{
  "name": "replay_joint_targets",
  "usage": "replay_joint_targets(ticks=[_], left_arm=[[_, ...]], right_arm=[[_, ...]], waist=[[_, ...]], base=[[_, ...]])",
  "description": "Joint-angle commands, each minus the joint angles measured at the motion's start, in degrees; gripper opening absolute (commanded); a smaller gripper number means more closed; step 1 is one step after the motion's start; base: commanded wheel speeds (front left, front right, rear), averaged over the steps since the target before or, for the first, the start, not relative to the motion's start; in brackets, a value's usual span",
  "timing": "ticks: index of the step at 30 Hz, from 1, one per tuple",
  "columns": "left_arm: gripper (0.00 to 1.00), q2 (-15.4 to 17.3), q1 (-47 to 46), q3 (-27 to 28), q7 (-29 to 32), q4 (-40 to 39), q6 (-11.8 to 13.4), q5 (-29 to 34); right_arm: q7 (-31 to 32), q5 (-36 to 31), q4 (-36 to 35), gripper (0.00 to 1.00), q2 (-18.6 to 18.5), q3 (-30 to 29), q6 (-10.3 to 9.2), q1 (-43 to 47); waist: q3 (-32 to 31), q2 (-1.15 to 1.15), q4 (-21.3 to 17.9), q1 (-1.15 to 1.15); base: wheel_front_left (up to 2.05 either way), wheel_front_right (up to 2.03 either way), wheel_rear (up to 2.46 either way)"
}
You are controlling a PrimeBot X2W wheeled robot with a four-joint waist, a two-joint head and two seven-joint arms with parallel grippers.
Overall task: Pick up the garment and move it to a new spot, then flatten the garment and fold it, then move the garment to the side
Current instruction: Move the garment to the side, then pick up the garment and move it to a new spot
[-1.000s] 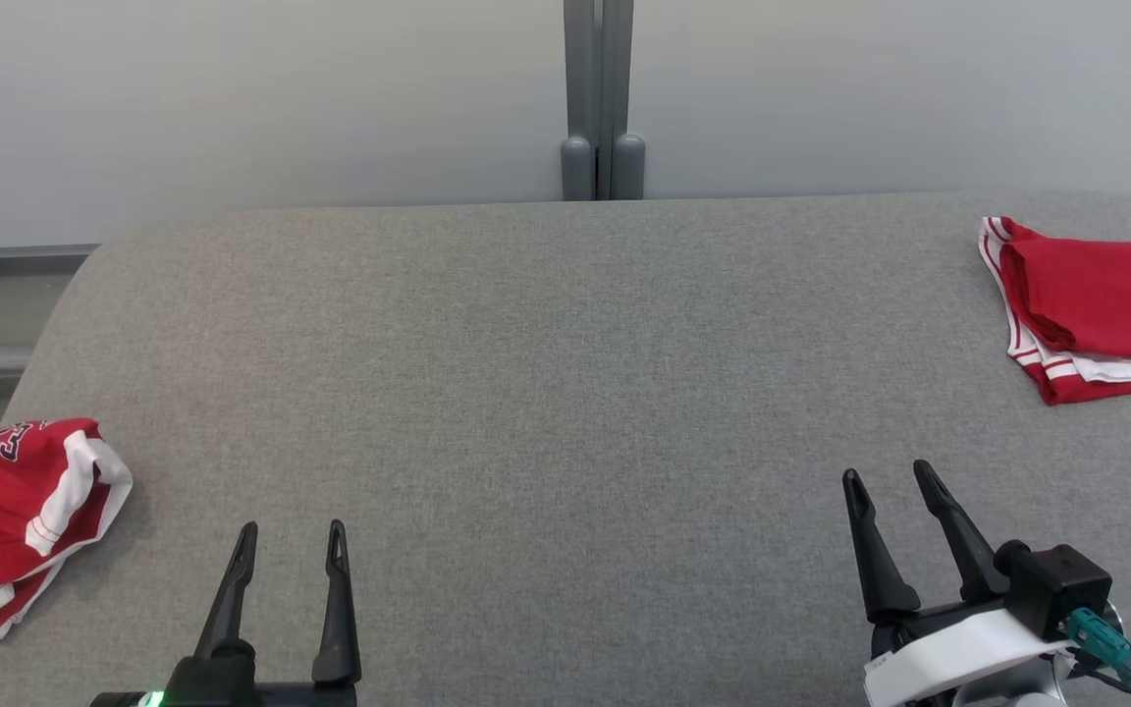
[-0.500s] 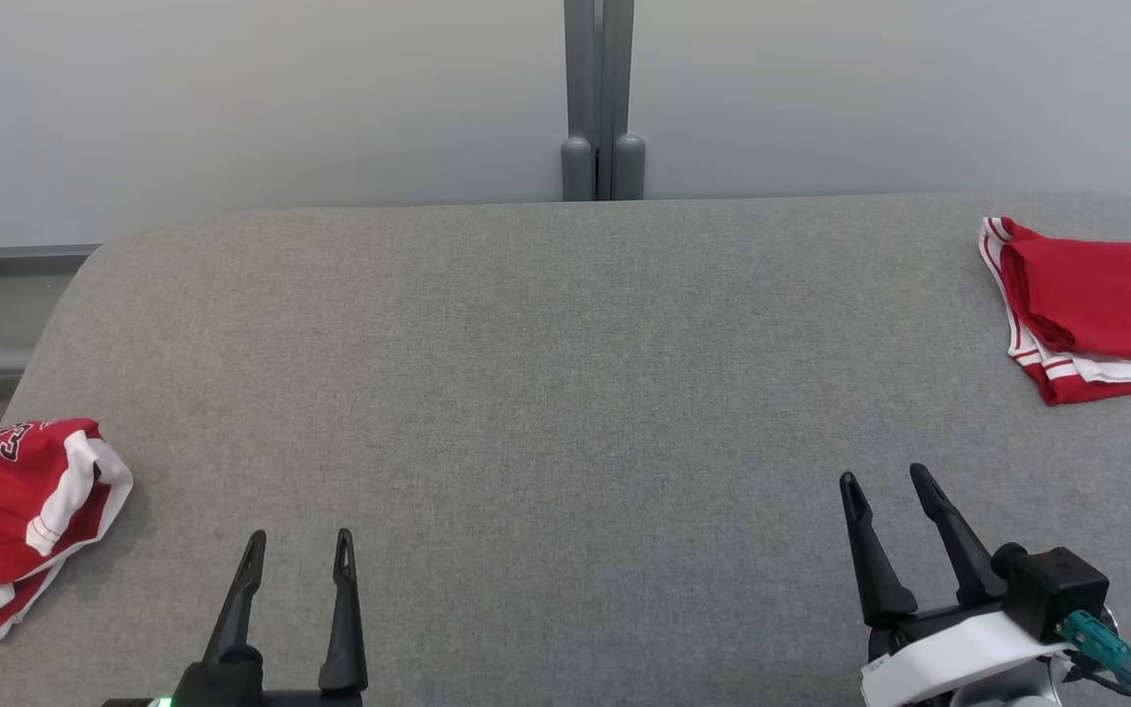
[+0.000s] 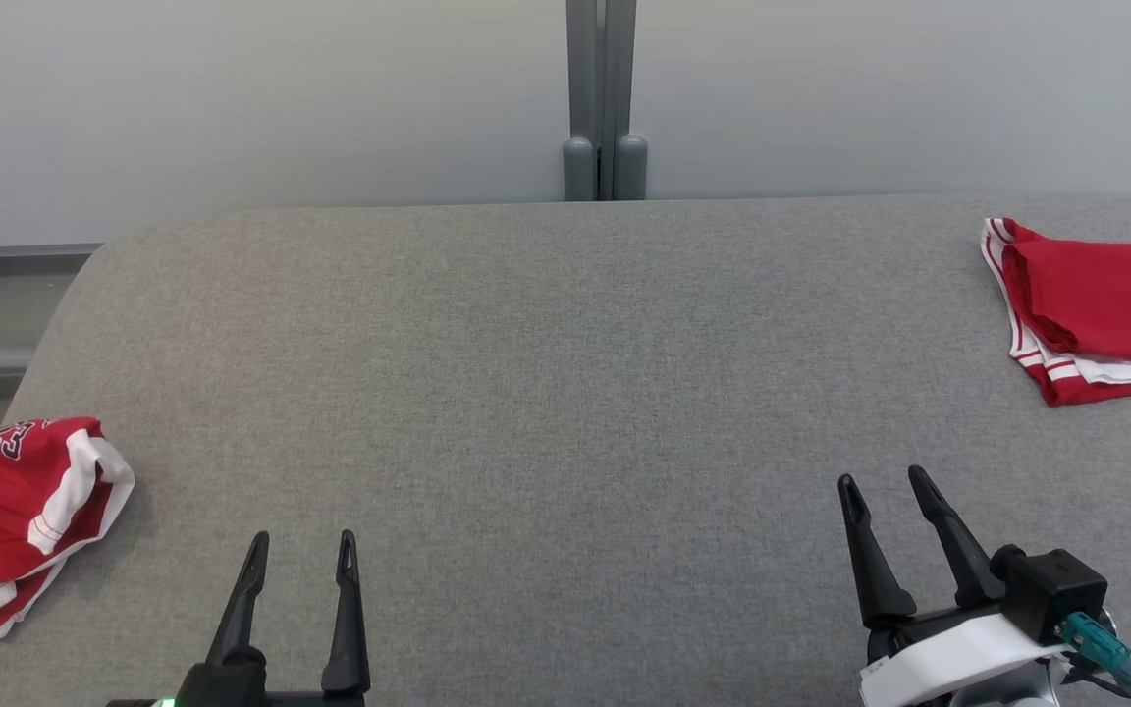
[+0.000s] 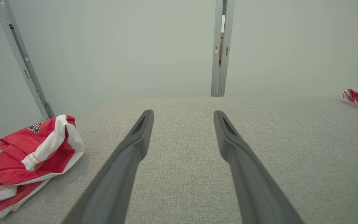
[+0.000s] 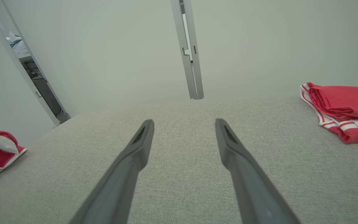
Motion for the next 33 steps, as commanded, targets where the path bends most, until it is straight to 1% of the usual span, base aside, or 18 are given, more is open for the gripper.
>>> replay_joint_targets(ticks=[1, 7, 18, 24, 33], left_arm=[[1.00, 0.0, 0.5, 0.1, 0.0, 0.1, 0.2, -0.3], [1.00, 0.0, 0.0, 0.1, 0.0, 0.3, -0.1, -0.4], [1.00, 0.0, -0.3, -0.4, 0.0, 0.4, 0.2, -0.3], [1.00, 0.0, -0.5, -0.6, 0.0, 0.5, 0.2, -0.2], [1.00, 0.0, 0.3, -0.8, 0.0, 0.5, 0.0, 0.3]], right_arm=[[-0.1, 0.2, 0.0, 1.00, -0.1, 0.0, -0.02, 0.8], [-0.1, 0.2, 0.1, 1.00, -0.1, -0.1, -0.02, 0.6], [-0.1, 0.3, 0.1, 1.00, -0.1, -0.1, -0.02, 0.9], [-0.1, 0.4, 0.1, 1.00, -0.2, 0.1, -0.02, 1.0], [-0.1, 0.5, 0.4, 1.00, 0.0, 0.8, -0.02, 1.5]], waist=[[0.0, 0.00, 0.0, 0.00], [0.2, 0.00, 0.3, 0.00], [0.2, 0.00, 1.2, 0.00], [0.4, 0.00, 3.8, 0.00], [0.0, 0.00, 10.2, 0.00]], base=[[0.00, 0.00, 0.00], [0.00, 0.00, 0.00], [0.00, 0.00, 0.00], [0.00, 0.00, 0.00], [0.00, 0.00, 0.00]])
